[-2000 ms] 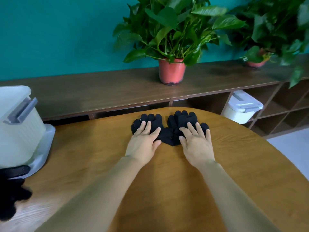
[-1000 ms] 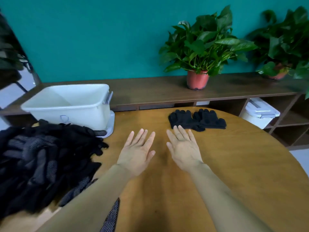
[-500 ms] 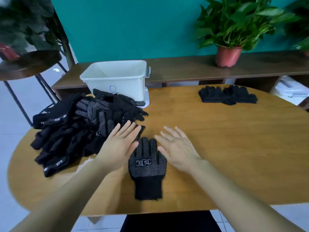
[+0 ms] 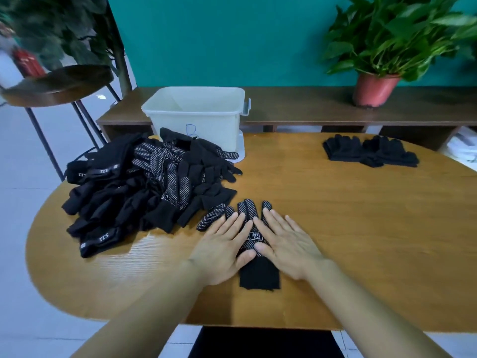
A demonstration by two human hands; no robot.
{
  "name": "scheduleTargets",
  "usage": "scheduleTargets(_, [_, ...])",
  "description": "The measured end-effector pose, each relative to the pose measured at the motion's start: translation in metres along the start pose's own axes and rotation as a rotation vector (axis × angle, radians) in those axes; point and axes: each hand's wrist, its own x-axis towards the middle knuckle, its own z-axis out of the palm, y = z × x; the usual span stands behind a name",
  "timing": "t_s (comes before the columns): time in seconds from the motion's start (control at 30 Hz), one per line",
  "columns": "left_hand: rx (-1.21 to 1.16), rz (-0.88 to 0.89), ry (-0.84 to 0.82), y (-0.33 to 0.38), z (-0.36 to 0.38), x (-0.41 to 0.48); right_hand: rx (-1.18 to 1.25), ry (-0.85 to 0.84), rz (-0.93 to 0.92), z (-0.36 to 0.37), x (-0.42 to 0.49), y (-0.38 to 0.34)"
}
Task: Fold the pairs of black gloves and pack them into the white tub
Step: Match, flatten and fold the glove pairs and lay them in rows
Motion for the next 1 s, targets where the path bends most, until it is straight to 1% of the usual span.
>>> scheduleTargets(0.17, [0.009, 0.039, -0.086, 0.032, -0.01, 0.048, -0.016, 0.027, 0.093, 0.002, -0.008, 0.051])
scheduleTargets(0.37, [0.024, 0.108, -0.062, 0.051, 0.003, 0.103, -0.015, 0.005, 0.162, -0.007, -0.014, 0.099])
scheduleTargets(0.53, [0.03, 0.133, -0.06, 0.055, 0.001, 0.125, -0.017, 0.011, 0.178, -0.011, -0.011, 0.119])
scheduleTargets(0.67, [0.048, 0.137, -0.039, 0.055, 0.0, 0.125, -0.037, -0.006, 0.186, -0.015, -0.011, 0.119])
scheduleTargets(0.73, [0.017, 0.144, 0.056, 0.05, -0.001, 0.118, -0.014, 0.037, 0.198, -0.02, -0.01, 0.115])
scheduleTargets(0.8, [-0.024, 0.13, 0.138, 0.041, -0.009, 0.105, 0.004, 0.116, 0.194, -0.027, -0.008, 0.104])
scheduleTargets(0.87, [-0.033, 0.106, 0.17, 0.026, -0.014, 0.086, -0.006, 0.17, 0.149, -0.033, 0.0, 0.086])
scheduleTargets(1.0, [0.018, 0.007, 0.262, -0.019, -0.017, 0.045, 0.008, 0.208, 0.031, -0.043, 0.025, 0.04])
